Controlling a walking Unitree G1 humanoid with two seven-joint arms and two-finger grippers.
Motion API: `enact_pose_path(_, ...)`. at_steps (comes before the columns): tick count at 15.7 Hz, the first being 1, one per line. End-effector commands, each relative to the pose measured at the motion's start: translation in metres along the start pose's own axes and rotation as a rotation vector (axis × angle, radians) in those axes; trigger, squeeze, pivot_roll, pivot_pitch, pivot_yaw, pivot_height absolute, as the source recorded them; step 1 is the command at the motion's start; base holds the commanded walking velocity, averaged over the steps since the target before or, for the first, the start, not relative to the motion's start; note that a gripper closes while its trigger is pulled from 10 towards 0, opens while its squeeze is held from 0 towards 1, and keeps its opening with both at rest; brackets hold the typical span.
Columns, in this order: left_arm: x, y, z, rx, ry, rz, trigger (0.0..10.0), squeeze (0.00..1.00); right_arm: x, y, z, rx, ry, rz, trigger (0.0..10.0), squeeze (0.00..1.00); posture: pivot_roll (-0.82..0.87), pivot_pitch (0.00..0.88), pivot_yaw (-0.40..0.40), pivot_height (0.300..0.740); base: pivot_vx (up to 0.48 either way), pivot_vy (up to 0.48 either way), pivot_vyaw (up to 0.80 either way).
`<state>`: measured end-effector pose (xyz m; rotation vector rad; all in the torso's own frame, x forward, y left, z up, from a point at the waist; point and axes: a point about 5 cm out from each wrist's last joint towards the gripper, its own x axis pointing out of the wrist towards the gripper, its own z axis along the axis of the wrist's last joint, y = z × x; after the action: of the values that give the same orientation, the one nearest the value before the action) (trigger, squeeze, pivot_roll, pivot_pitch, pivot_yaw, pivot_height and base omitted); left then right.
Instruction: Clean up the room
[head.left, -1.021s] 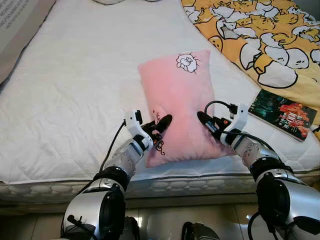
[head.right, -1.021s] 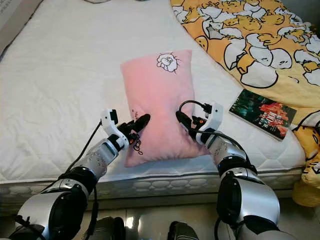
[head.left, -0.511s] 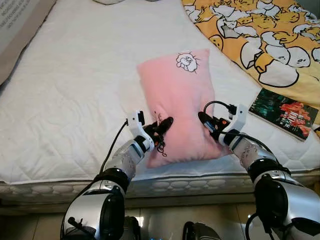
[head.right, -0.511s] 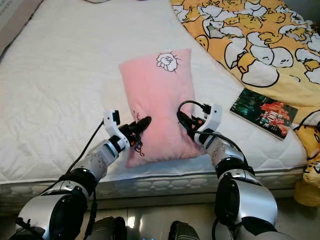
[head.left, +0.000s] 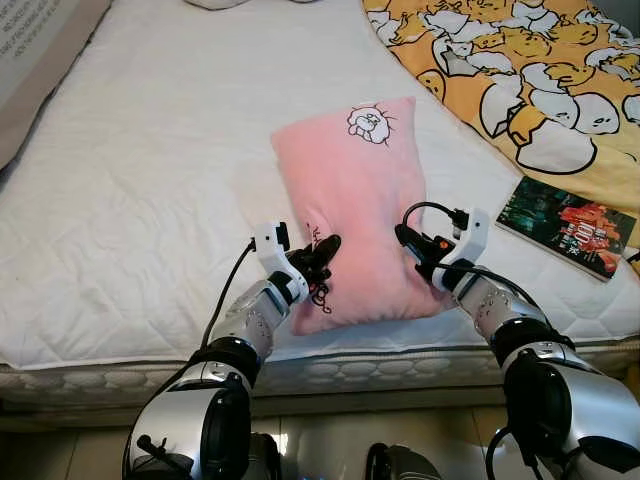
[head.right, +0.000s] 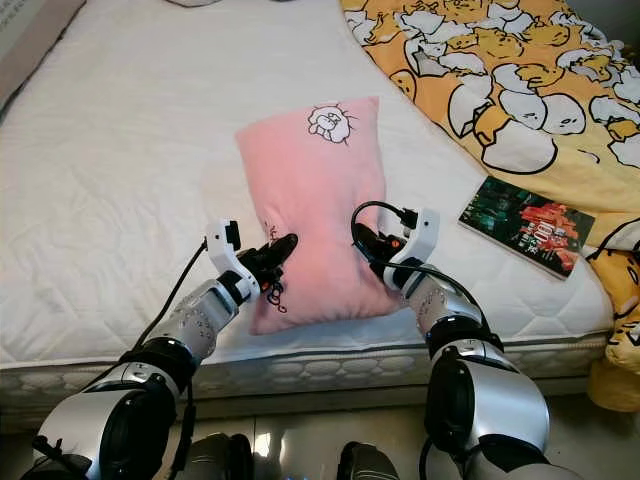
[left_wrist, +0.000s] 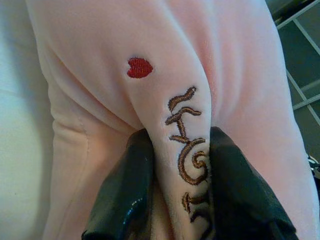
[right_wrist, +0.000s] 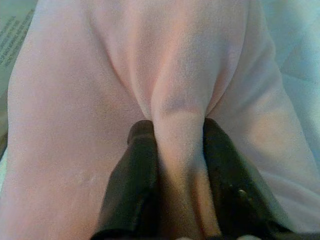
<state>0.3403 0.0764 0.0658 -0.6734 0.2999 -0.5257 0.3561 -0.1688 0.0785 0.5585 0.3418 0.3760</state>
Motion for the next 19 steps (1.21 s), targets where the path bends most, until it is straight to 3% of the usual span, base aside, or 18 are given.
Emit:
enact_pose_path(1, 0.003, -0.005, -0.011, 0.010, 0.051, -0.002, 0.0, 0.00, 0.001, 0.003, -0.011, 0.015, 0.046, 0.016, 0.0, 0.00, -0.03, 0.115, 0.035, 0.740, 0.000, 0.000, 0.00)
enact_pose_path(6, -0.003, 0.013, 0.012, 0.019, -0.056, 0.148, 0.0, 0.00, 0.008, 0.011, -0.001, -0.018, -0.008, 0.015, 0.0, 0.00, -0.01, 0.063, 0.051, 0.740, 0.000, 0.000, 0.00)
enact_pose_path(10, -0.005, 0.004, 0.044, 0.069, -0.186, 0.026, 0.0, 0.00, 0.013, 0.027, 0.022, -0.019, -0.131, 0.124, 0.0, 0.00, -0.01, 0.000, 0.055, 0.740, 0.000, 0.000, 0.00)
enact_pose_path(13, -0.028, -0.001, 0.065, 0.168, -0.279, -0.021, 0.0, 0.00, 0.005, 0.038, 0.032, -0.093, -0.230, 0.198, 0.0, 0.00, -0.01, 0.000, 0.055, 0.740, 0.000, 0.000, 0.00)
enact_pose_path(15, -0.039, -0.011, 0.067, 0.206, -0.288, -0.053, 0.0, 0.00, -0.007, 0.049, 0.036, -0.115, -0.281, 0.223, 0.0, 0.00, -0.01, 0.000, 0.055, 0.740, 0.000, 0.000, 0.00)
enact_pose_path(19, -0.069, -0.056, 0.069, 0.387, -0.246, -0.244, 0.0, 0.00, -0.041, 0.086, 0.042, -0.129, -0.371, 0.318, 0.0, 0.00, -0.02, 0.000, 0.060, 0.740, 0.000, 0.000, 0.00)
